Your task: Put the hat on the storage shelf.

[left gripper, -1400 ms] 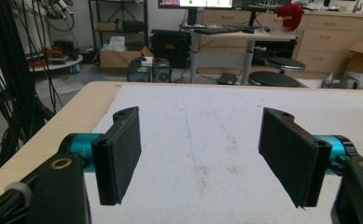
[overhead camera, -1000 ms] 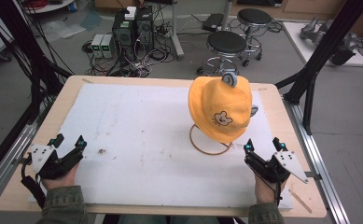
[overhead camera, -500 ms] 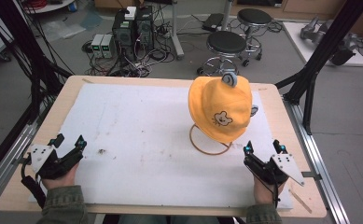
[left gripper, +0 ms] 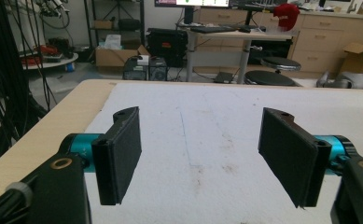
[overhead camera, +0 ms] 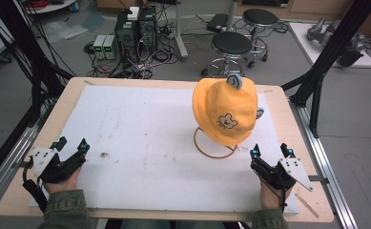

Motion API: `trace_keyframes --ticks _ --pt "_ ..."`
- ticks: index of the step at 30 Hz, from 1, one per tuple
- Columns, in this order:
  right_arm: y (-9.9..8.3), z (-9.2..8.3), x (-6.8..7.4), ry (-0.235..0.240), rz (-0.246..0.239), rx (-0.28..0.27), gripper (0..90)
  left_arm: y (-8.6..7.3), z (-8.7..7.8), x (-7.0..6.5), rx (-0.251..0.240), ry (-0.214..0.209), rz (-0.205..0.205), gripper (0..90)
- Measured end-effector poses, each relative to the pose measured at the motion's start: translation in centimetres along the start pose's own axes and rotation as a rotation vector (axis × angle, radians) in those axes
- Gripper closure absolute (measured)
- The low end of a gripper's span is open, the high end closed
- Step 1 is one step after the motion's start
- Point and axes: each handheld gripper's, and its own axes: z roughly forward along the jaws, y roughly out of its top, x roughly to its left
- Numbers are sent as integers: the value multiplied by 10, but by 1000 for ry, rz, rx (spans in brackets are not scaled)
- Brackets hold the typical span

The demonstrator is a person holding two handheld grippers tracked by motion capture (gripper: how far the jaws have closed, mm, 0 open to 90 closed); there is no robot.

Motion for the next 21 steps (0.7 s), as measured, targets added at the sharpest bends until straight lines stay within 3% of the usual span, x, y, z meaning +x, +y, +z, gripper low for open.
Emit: trace_keyframes --ticks 21 --pt "-2 0 -1 4 20 17 107 -3 3 1 15 -5 -4 301"
